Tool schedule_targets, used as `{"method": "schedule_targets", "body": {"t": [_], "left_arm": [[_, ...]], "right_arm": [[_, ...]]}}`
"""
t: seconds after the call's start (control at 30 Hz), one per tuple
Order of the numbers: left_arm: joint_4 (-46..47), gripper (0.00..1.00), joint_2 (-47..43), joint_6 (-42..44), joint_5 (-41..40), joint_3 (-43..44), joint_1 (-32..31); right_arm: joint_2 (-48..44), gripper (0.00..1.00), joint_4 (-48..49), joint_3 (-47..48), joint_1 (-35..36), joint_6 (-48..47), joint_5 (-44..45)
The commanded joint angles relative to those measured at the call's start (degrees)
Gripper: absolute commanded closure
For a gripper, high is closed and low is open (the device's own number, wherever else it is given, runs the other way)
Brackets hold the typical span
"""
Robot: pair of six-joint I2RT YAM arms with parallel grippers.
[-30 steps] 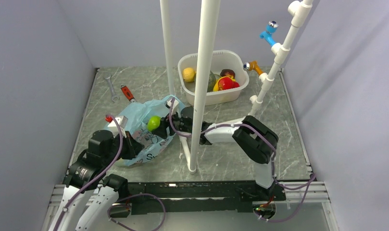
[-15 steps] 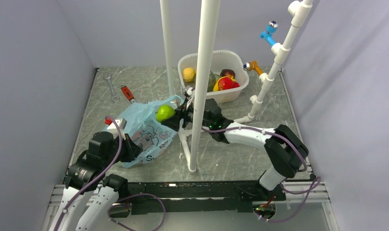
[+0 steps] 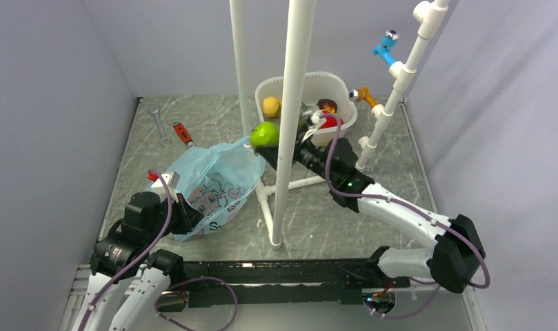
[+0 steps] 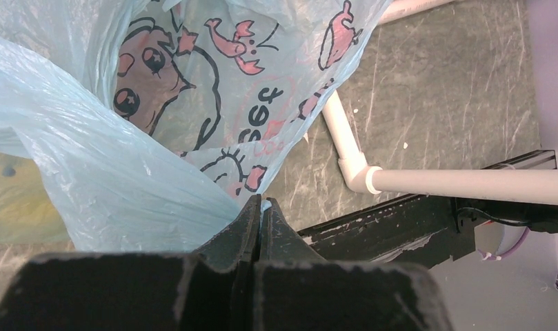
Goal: Take the fake fruits out of the plastic bag
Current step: Place the fake fruit in the bin.
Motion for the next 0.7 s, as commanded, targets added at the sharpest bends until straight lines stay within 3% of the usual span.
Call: {"method": "schedule_targets", "body": {"t": [0.0,0.23,0.37,0.47,0.67], "left_arm": [[2.8,1.00,0.7,0.2,1.4,0.6,0.3],[2.6,1.00,1.0,1.1,0.4,1.1,0.3],[2.9,1.00,0.2,0.8,0.0,0.9,0.3],[2.9,1.00,0.6,0.8,0.0,0.9,0.3],[2.7,1.00,1.3,0.9,0.2,1.0,0.3]], "right_arm": [[-1.5,0.98,-8.1,0.6,-2.7,-3.2,19.4],[16.1,0.98,-25.7,19.3,-6.1,-12.3,43.0],[26.1,0.97,-31.6,29.6,-9.0,-13.4,45.8],[32.6,0.89,-34.7,36.4,-10.4,-14.5,45.9],[45.4,0.82,-39.8,51.3,-12.2,-19.0,52.5]]}}
